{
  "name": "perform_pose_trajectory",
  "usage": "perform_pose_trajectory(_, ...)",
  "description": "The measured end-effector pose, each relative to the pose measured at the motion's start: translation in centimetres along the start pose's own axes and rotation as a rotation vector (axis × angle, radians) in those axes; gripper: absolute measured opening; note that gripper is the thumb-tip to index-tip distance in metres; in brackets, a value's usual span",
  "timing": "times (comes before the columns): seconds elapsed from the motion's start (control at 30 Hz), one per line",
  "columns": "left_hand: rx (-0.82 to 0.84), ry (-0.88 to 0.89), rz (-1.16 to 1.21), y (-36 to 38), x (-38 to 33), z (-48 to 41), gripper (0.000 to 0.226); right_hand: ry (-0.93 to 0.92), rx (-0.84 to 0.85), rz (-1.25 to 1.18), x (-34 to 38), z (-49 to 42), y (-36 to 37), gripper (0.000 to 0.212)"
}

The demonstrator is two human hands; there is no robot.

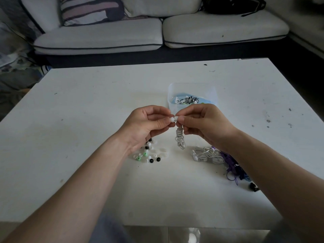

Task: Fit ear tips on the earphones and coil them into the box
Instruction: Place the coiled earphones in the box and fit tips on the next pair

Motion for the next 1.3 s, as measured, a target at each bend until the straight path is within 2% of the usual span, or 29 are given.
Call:
perform_pose_trajectory(0.87,-0.019,-0.017,0.017,0.25,0.75,-0.2,0.024,0.022,0.019,0.016,-0.31,0.12,0.0,0.002)
perform_pose_trajectory(1.0,-0.019,-0.024,0.033,0.29,0.81,-0.26,0.019,0.023,0.03,0.005,-0.31,0.17,0.14,0.02)
perform_pose_trajectory(1.3,-0.005,-0.003,0.036,0.15,0.77,-0.49,0.015,0.06,0.019,-0.097,-0.15,0.02,-0.17,0.007)
Point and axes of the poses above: each hand's wrist, its own z-axis away from the middle knuckle, its own y-axis out of the palm, x = y × z, the point moved 4 cm from there along -z, towards the middle knuckle, and after that the axes turned 4 degrees about -z, right-handed, at the moved point
